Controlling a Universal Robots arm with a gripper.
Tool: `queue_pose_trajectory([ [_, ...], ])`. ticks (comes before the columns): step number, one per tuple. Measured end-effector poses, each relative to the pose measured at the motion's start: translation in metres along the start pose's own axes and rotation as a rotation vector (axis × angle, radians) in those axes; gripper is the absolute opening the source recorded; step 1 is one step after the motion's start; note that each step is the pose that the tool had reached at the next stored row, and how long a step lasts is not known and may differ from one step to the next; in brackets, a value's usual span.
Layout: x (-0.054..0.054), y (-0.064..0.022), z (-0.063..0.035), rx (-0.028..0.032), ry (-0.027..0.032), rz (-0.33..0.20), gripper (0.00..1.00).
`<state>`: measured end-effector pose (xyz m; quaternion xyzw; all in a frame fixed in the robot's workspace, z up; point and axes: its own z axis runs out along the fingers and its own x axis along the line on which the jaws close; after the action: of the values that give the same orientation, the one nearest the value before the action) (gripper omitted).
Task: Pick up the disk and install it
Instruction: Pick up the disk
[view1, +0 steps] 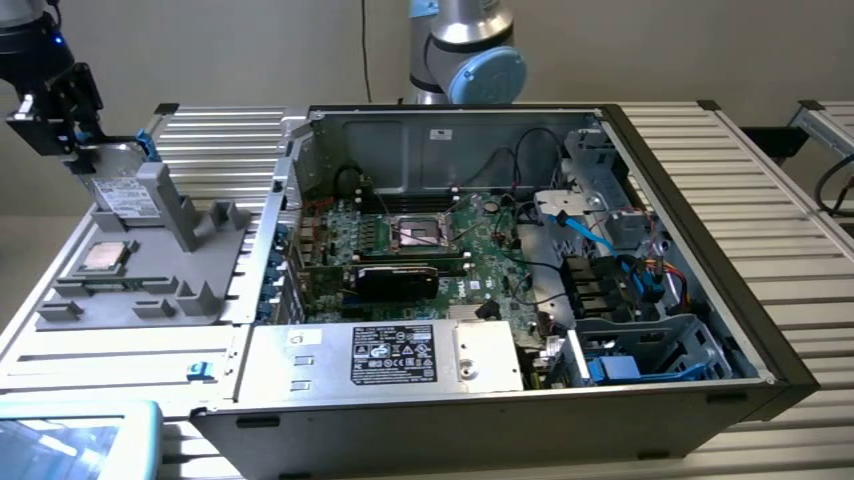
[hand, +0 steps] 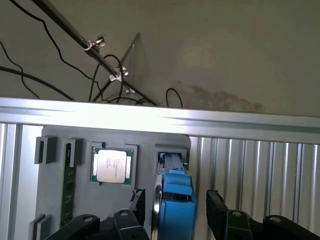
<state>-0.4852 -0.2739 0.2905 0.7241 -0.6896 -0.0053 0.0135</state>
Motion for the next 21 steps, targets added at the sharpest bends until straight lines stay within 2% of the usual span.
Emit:
queue_pose_trajectory([
  [8, 0.001, 0.0013, 0.0036, 0.0005, -0.0017, 0.0, 0.6],
  [17, 0.0042, 0.002, 0.0071, 0.001, -0.0203, 0.017, 0.6],
  [21, 0.0043, 0.0022, 0.0082, 0.0008, -0.0226, 0.035, 0.6],
])
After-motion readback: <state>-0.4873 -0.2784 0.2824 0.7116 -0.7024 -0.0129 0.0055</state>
